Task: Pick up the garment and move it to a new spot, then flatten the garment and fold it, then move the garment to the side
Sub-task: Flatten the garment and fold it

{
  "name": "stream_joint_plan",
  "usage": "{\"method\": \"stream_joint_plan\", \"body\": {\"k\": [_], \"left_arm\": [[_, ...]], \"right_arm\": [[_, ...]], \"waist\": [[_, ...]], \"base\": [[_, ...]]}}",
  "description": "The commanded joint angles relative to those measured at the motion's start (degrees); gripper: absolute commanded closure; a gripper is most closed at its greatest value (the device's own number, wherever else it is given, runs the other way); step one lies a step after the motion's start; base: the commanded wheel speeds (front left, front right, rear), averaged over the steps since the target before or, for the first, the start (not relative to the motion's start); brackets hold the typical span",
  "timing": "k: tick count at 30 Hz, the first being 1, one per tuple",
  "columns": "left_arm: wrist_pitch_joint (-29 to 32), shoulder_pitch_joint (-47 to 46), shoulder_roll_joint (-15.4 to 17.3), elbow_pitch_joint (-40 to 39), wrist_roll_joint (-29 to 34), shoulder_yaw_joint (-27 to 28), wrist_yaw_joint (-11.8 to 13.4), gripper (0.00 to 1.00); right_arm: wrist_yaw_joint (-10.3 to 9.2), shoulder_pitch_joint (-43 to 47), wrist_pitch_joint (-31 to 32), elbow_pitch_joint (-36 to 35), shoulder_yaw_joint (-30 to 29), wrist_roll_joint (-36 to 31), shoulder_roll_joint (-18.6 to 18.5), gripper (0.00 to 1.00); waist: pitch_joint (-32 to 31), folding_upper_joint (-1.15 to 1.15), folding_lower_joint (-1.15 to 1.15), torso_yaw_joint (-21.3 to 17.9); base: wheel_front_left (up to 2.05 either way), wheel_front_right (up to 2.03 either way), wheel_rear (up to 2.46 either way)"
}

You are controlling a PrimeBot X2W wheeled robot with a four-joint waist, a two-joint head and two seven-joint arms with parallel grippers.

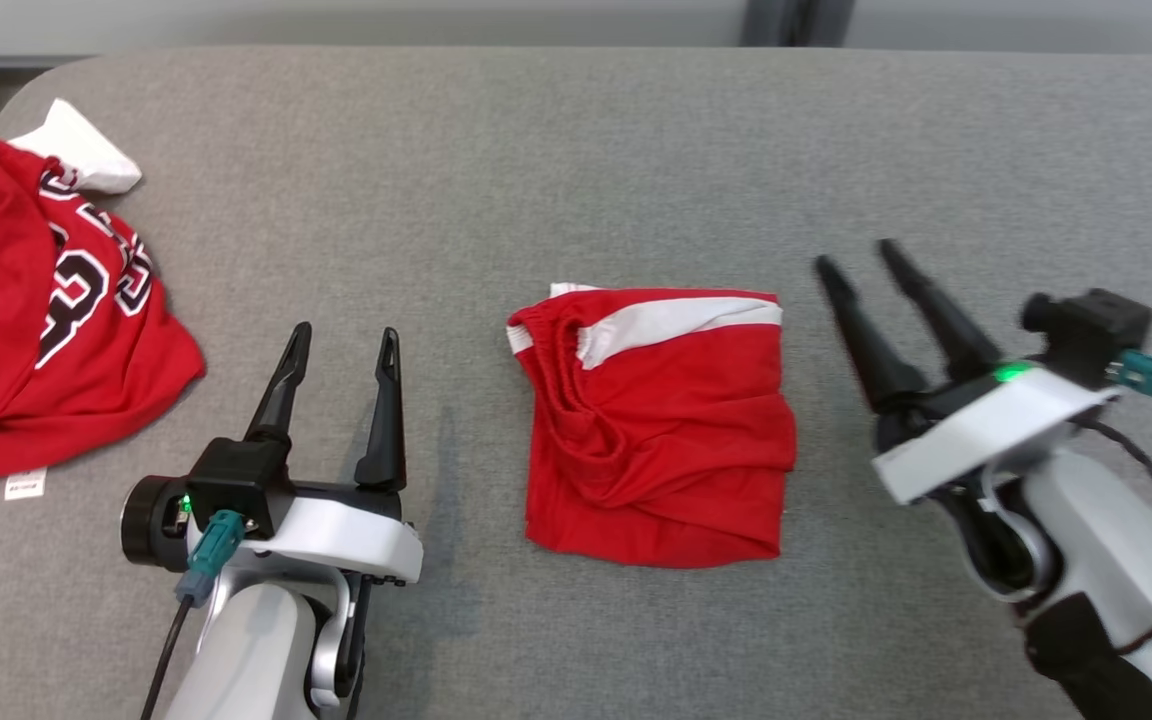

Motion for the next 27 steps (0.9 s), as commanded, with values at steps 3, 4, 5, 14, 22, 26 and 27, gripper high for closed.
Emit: {"method": "stream_joint_plan", "body": {"k": [3,4,5,14,22,26,27], "left_arm": [[-0.27,1.02,0.76,0.08,0.21,0.72,0.44,0.00],[-0.27,1.22,0.92,0.06,0.12,0.85,0.44,0.00],[-0.27,1.36,1.13,0.04,0.01,0.99,0.47,0.00],[0.27,3.66,2.84,-1.15,-0.71,1.96,1.15,0.00],[1.45,8.24,4.05,-4.27,-0.50,1.64,2.12,0.00],[2.32,11.17,4.46,-6.27,-0.34,1.19,2.60,0.00],[2.59,11.95,4.56,-6.80,-0.27,0.97,2.63,0.00]], "right_arm": [[0.11,4.41,-0.70,-1.81,-8.47,-6.87,-0.71,0.00],[0.11,5.82,-0.68,-2.74,-11.42,-9.24,-0.66,0.00],[0.11,7.37,-0.69,-3.57,-13.95,-12.28,-0.84,0.00],[0.10,19.39,-0.72,-10.85,-28.49,-25.54,3.36,0.00],[0.10,25.06,-0.51,-13.95,-30.82,-30.19,5.58,0.00],[0.10,27.66,0.35,-15.12,-31.89,-32.07,6.22,0.00],[0.10,28.45,0.76,-15.33,-32.36,-32.57,6.48,0.00]], "waist": [[-1.56,0.00,0.00,-1.99],[-1.80,0.00,0.00,-2.35],[-2.05,0.00,0.00,-2.69],[-4.39,0.00,0.00,-4.71],[-7.50,0.00,0.00,-5.32],[-9.65,0.00,0.00,-5.30],[-10.27,0.00,0.00,-5.25]], "base": [[0.00,0.00,0.00],[0.00,0.00,0.00],[0.00,0.00,0.00],[0.00,0.00,0.00],[0.00,0.00,0.00],[0.00,0.00,0.00],[0.00,0.00,0.00]]}}
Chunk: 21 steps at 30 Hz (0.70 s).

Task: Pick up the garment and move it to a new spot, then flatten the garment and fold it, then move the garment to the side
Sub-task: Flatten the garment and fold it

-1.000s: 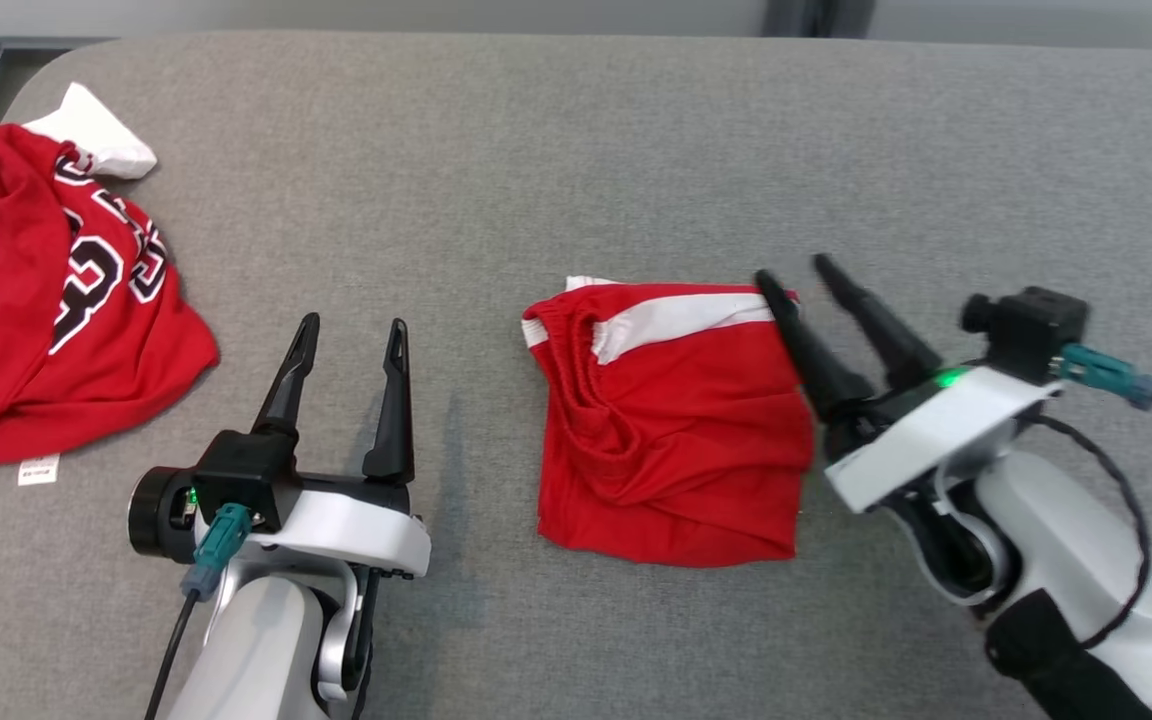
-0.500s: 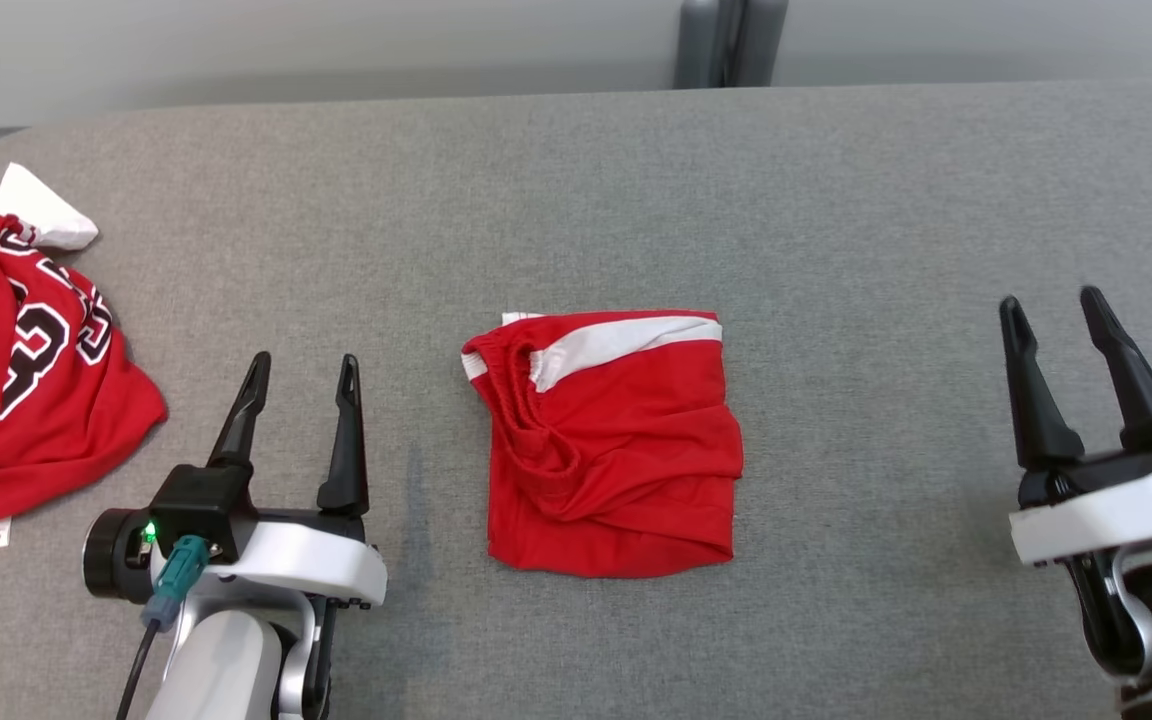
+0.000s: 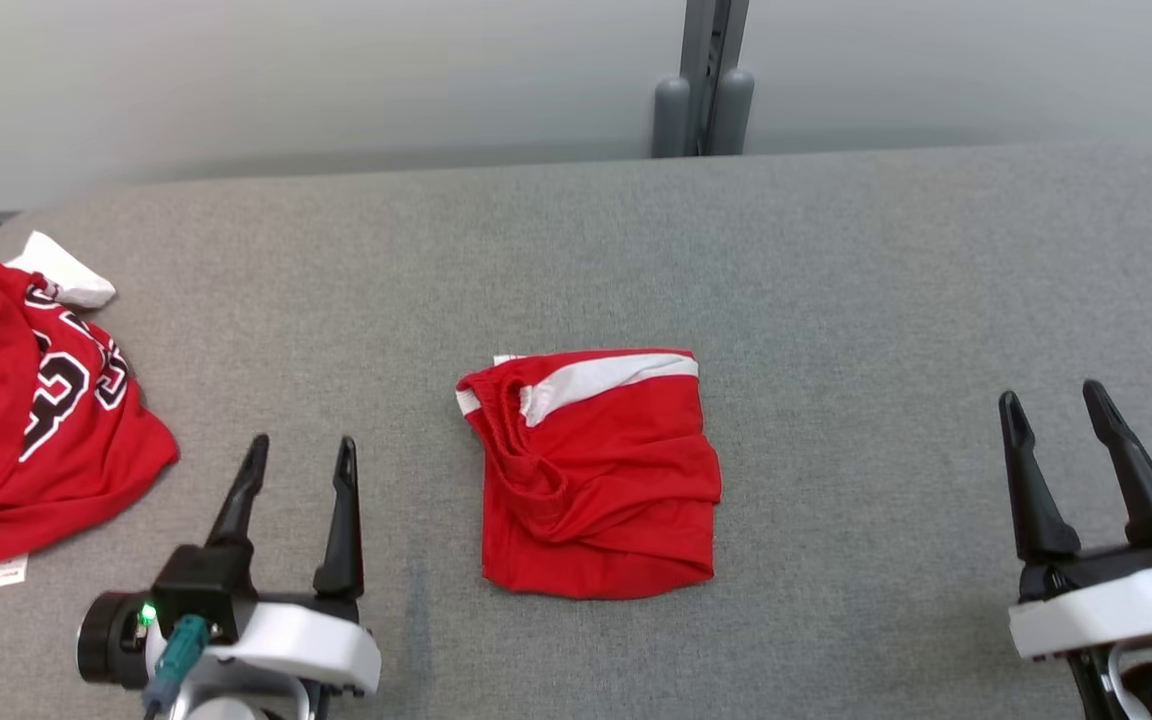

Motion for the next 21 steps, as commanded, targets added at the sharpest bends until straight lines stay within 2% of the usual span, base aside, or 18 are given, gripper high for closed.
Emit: {"method": "stream_joint_plan", "body": {"k": [1,12,21], "left_arm": [[0.39,1.56,0.54,-0.93,0.43,-0.21,0.29,0.00],[3.23,7.65,1.71,-3.59,-0.35,-1.25,0.64,0.00],[4.28,8.93,2.31,-4.93,-1.14,-0.95,1.24,0.00]], "right_arm": [[0.09,1.65,0.59,-0.73,-0.80,-0.89,0.22,0.00],[0.09,7.72,4.24,-3.72,-2.81,-3.08,1.79,0.00],[0.09,9.68,5.82,-6.02,-3.60,-4.01,2.60,0.00]], "waist": [[-1.66,0.00,0.00,0.11],[-6.55,0.00,0.00,0.17],[-7.31,0.00,0.00,0.27]], "base": [[0.00,0.00,0.00],[0.00,0.00,0.00],[0.00,0.00,0.00]]}}
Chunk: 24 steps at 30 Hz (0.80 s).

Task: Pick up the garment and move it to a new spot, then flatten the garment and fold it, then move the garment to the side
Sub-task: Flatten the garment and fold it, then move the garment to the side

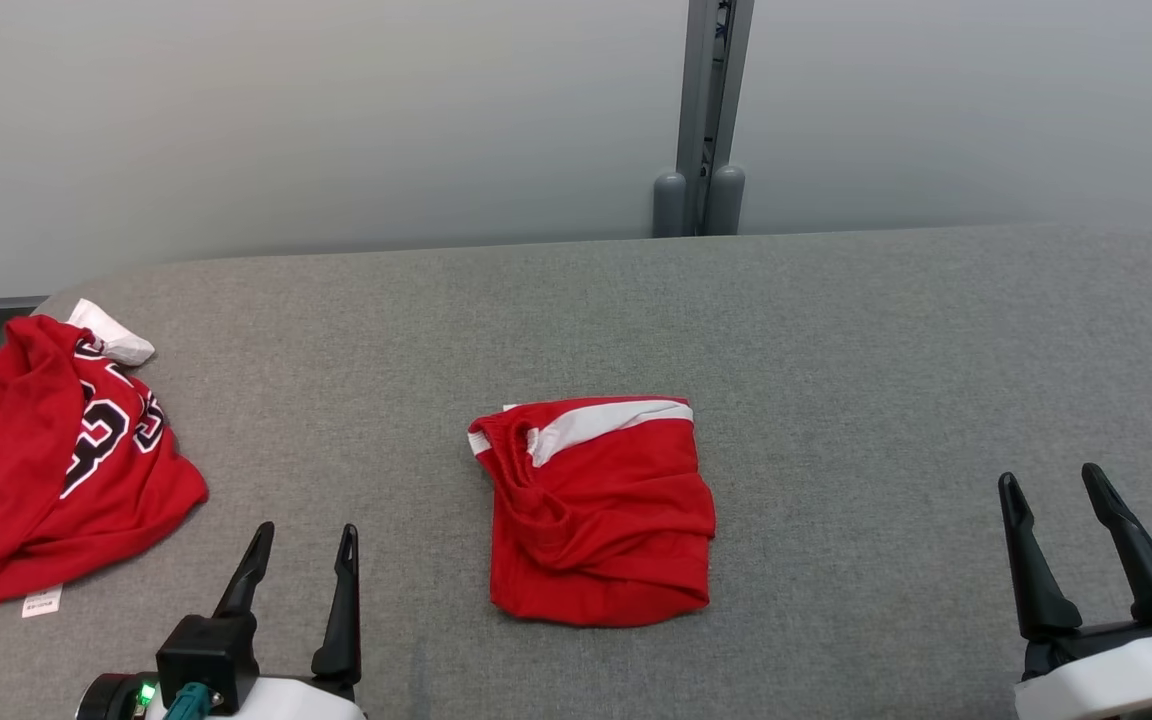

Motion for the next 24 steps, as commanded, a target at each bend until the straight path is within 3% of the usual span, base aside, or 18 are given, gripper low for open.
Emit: {"method": "stream_joint_plan", "body": {"k": [1,24], "left_arm": [[0.01,0.09,0.35,-0.37,-0.42,0.25,0.30,0.00],[-1.01,-2.20,0.57,1.04,-0.90,-0.23,1.10,0.00]], "right_arm": [[0.09,0.36,0.22,-0.39,-0.21,-0.65,-0.08,0.00],[0.09,-0.49,0.77,-0.19,-0.29,-0.88,0.46,0.00]], "waist": [[0.07,0.00,0.00,0.00],[1.23,0.00,0.00,0.53]], "base": [[0.00,0.00,0.00],[0.00,0.00,0.00]]}}
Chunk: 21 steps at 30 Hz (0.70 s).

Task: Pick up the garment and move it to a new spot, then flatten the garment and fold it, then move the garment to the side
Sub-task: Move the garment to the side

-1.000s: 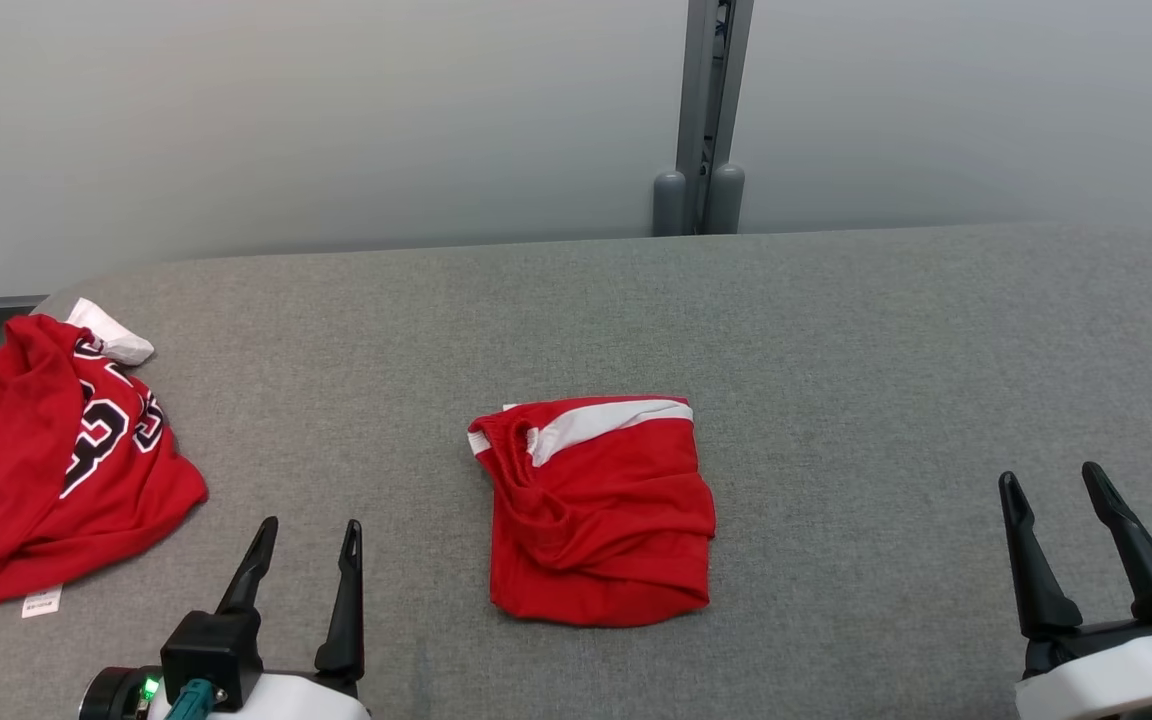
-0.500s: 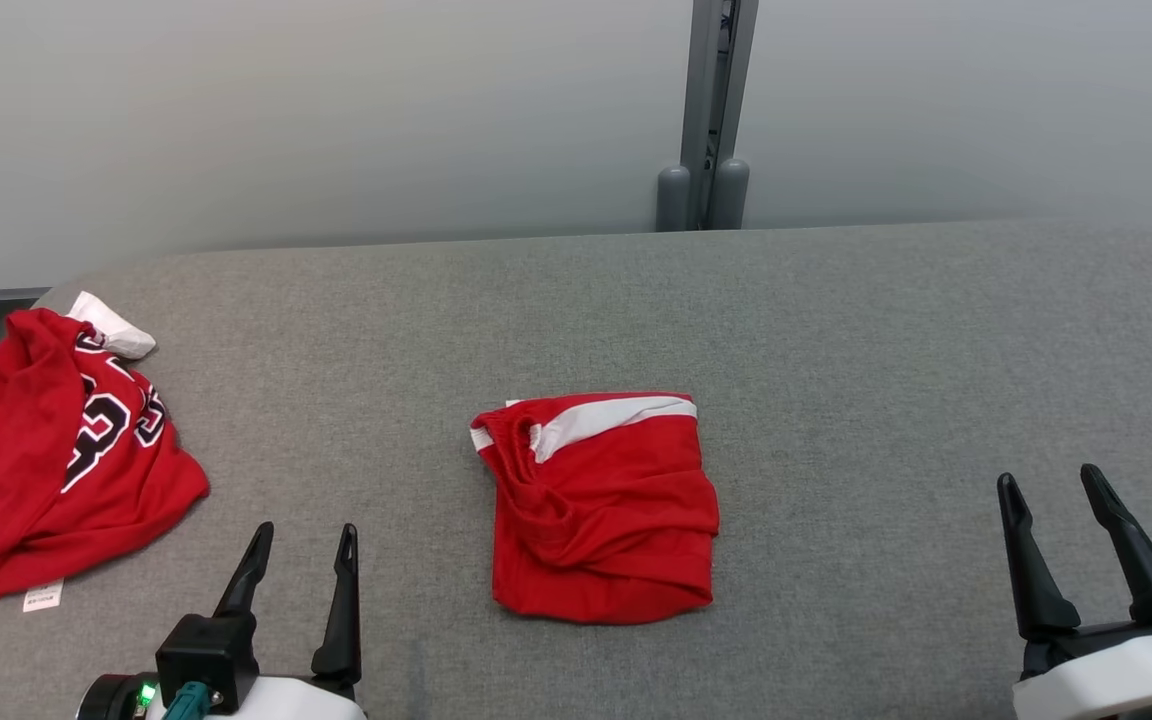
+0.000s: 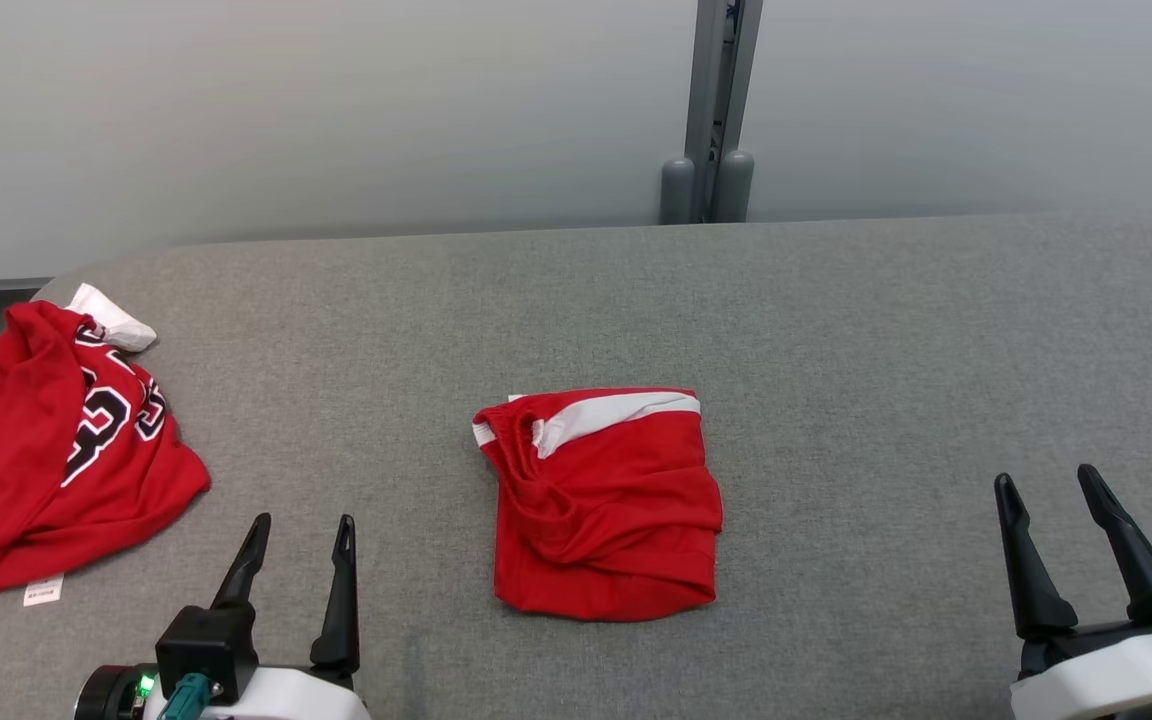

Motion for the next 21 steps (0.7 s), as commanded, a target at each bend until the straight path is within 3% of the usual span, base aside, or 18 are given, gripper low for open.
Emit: {"method": "stream_joint_plan", "body": {"k": [1,10,21], "left_arm": [[-0.44,-1.30,0.46,0.13,-0.21,0.10,0.32,0.00],[-1.34,-6.69,-0.27,0.69,0.53,-1.50,-0.88,0.00],[-4.47,-15.46,-3.49,3.84,1.10,-4.01,-2.25,0.00]], "right_arm": [[0.09,-0.65,-0.10,-0.14,-0.02,-0.36,-0.25,0.00],[0.09,-8.98,1.01,3.55,5.03,1.40,-4.10,0.00],[0.05,-20.48,1.18,19.67,16.60,8.18,-4.92,0.00]], "waist": [[0.32,0.00,0.00,0.07],[5.76,0.00,0.00,3.49],[14.08,0.00,0.00,10.11]], "base": [[0.00,0.00,0.00],[0.00,0.00,0.00],[0.00,0.00,0.00]]}}
